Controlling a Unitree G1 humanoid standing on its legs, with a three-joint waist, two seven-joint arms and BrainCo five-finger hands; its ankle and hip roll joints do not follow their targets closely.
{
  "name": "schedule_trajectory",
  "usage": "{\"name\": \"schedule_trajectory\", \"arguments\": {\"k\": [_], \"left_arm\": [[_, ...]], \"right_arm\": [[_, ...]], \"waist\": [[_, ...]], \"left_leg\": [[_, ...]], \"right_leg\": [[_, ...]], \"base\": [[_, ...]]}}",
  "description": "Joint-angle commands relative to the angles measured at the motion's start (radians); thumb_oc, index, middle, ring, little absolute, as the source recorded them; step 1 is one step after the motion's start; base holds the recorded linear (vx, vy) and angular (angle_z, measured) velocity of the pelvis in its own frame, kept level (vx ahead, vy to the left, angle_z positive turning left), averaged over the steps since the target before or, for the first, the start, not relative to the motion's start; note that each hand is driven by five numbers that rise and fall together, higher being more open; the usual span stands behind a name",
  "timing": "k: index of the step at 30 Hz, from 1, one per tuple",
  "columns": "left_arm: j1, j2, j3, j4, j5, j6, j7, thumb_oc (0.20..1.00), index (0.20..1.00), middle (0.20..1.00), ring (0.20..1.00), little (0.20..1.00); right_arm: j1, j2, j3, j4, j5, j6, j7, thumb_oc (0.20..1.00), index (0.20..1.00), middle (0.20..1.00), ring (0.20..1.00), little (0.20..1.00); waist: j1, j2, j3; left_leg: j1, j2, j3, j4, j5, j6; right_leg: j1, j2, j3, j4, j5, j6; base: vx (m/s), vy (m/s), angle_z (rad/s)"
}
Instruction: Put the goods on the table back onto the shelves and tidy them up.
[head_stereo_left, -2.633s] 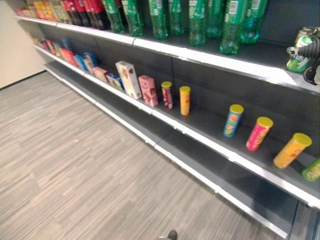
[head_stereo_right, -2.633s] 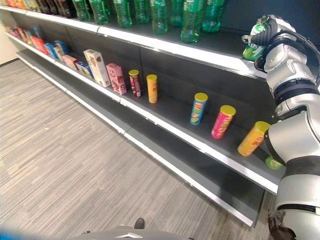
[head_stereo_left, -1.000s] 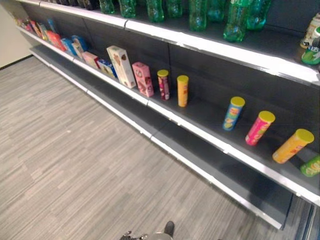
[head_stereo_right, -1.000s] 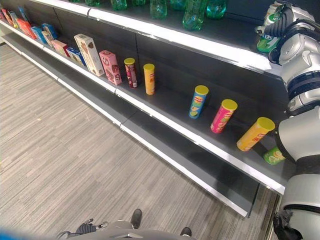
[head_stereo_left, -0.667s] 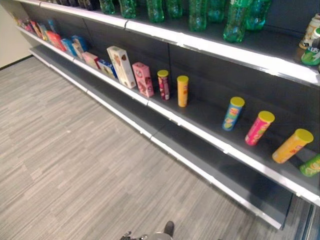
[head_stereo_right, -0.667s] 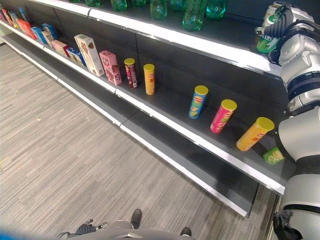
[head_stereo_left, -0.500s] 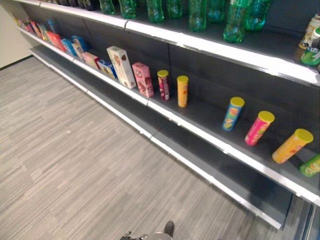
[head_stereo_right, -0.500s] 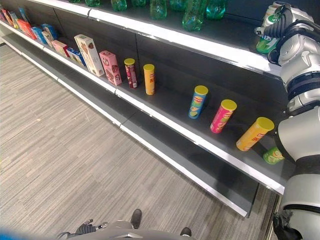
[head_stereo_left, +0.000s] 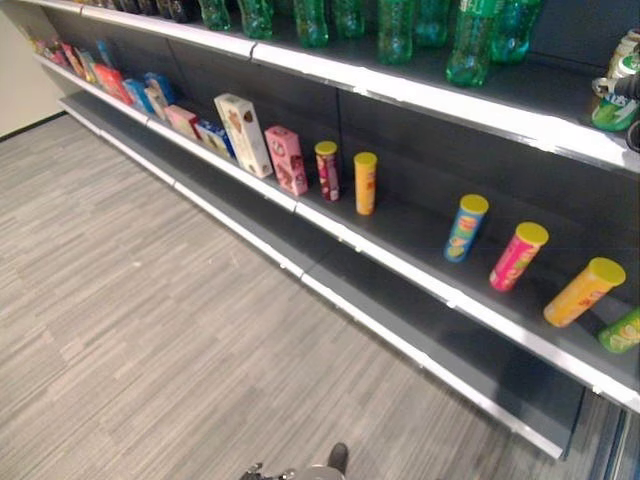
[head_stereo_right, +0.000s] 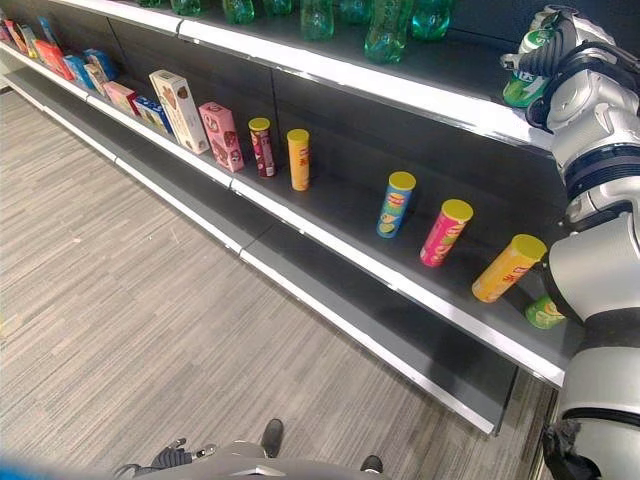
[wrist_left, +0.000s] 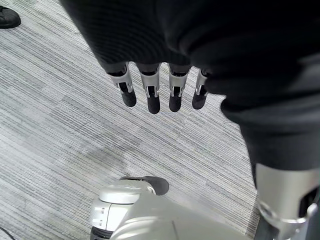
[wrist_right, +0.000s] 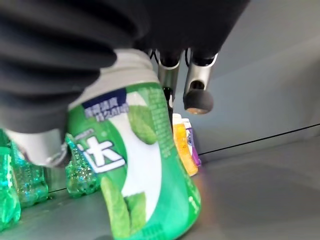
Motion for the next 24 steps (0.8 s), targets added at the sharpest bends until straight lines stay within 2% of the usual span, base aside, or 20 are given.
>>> {"name": "schedule_trajectory", "arguments": {"k": [1, 6, 7, 9, 24], "left_arm": [[-0.046, 0.055, -0.034, 0.033, 0.012, -0.02, 0.013, 1.0, 1.0, 1.0, 1.0, 1.0], [-0.047, 0.054, -0.035, 0.034, 0.012, -0.022, 0.014, 1.0, 1.0, 1.0, 1.0, 1.0], [-0.047, 0.053, -0.036, 0.035, 0.013, -0.021, 0.015, 1.0, 1.0, 1.0, 1.0, 1.0], [-0.045, 0.053, -0.037, 0.039, 0.016, -0.019, 0.016, 1.0, 1.0, 1.0, 1.0, 1.0], [-0.061, 0.058, -0.041, 0.047, 0.019, -0.017, 0.024, 1.0, 1.0, 1.0, 1.0, 1.0]], "right_arm": [[-0.069, -0.001, 0.077, -0.01, 0.007, -0.013, -0.021, 0.2, 0.2, 0.2, 0.2, 0.2], [-0.067, 0.001, 0.077, 0.0, 0.0, -0.011, -0.023, 0.2, 0.2, 0.2, 0.2, 0.2], [-0.066, 0.002, 0.073, 0.002, 0.003, -0.01, -0.026, 0.373, 0.373, 0.373, 0.373, 0.373], [-0.063, 0.002, 0.065, 0.006, 0.006, -0.009, -0.031, 1.0, 1.0, 1.0, 1.0, 1.0], [-0.111, 0.011, 0.084, -0.066, 0.022, -0.024, -0.065, 1.0, 1.0, 1.0, 1.0, 1.0]], "waist": [[-0.001, -0.083, 0.022], [-0.002, -0.085, 0.025], [-0.002, -0.085, 0.026], [-0.002, -0.084, 0.025], [-0.014, -0.092, 0.019]], "left_leg": [[0.027, 0.02, 0.054, 0.033, -0.095, -0.069], [0.026, 0.021, 0.055, 0.033, -0.095, -0.069], [0.026, 0.021, 0.055, 0.032, -0.095, -0.069], [0.027, 0.021, 0.057, 0.031, -0.095, -0.069], [0.039, 0.028, 0.074, 0.028, -0.1, -0.066]], "right_leg": [[0.09, -0.043, 0.03, 0.066, -0.166, 0.046], [0.088, -0.044, 0.03, 0.068, -0.165, 0.046], [0.087, -0.044, 0.03, 0.068, -0.165, 0.046], [0.087, -0.044, 0.031, 0.067, -0.164, 0.047], [0.084, -0.045, 0.047, 0.065, -0.157, 0.05]], "base": [[0.0, 0.0, 0.0], [0.0, 0.0, 0.0], [0.0, 0.0, 0.0], [0.0, 0.0, 0.0], [0.0, 0.0, 0.0]]}}
